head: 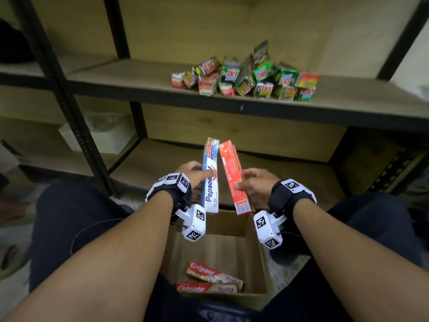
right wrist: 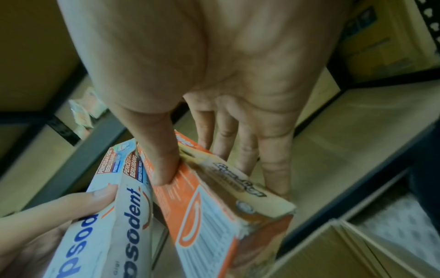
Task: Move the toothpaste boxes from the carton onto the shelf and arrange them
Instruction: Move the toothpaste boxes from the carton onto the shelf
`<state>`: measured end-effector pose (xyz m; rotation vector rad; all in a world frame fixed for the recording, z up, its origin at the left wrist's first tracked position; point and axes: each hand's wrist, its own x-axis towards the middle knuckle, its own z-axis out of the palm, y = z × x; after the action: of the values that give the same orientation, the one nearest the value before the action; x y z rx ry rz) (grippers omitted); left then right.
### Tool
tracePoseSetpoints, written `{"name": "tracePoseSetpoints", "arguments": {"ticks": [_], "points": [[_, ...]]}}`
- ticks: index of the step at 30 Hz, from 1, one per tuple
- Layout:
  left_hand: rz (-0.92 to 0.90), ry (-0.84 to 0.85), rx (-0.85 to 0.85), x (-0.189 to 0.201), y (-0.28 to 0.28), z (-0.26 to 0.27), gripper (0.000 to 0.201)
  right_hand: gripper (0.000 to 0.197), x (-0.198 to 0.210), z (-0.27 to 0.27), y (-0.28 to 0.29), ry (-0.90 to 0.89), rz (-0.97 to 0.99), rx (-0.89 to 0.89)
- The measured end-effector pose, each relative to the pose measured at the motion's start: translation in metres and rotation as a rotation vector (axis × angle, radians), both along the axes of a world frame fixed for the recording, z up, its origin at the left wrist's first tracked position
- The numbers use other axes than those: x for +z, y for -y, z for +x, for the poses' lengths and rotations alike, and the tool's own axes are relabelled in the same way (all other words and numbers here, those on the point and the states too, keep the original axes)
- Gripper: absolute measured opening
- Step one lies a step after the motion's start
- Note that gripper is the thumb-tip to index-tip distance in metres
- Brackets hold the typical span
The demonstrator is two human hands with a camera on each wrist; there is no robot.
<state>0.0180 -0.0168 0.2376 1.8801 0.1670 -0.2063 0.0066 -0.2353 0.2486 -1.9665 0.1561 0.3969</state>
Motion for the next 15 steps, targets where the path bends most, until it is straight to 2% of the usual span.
{"name": "tracePoseSetpoints", "arguments": {"ticks": [2, 6, 12, 13, 15], "points": [[0.003, 0.054, -0.008, 0.032, 0.001, 0.005, 0.036, 0.055, 0.03, 0.002, 0.003, 0.054, 0.039, -0.011], [0.078, 0.203, -0.024, 0.099, 0.002, 0.021, 0.038, 0.053, 0.096, 0.007, 0.005, 0.195, -0.048, 0.009], [0.185, 0.385, 0.026, 0.184, 0.002, 0.054, 0.037, 0.018, 0.185, 0.021, 0.001, 0.341, -0.185, 0.035], [0.212, 0.404, 0.04, 0.195, 0.002, 0.061, 0.036, 0.018, 0.197, 0.025, -0.002, 0.361, -0.221, 0.019], [0.268, 0.429, 0.06, 0.215, 0.002, 0.075, 0.036, 0.035, 0.216, 0.041, -0.005, 0.387, -0.282, -0.003]]}}
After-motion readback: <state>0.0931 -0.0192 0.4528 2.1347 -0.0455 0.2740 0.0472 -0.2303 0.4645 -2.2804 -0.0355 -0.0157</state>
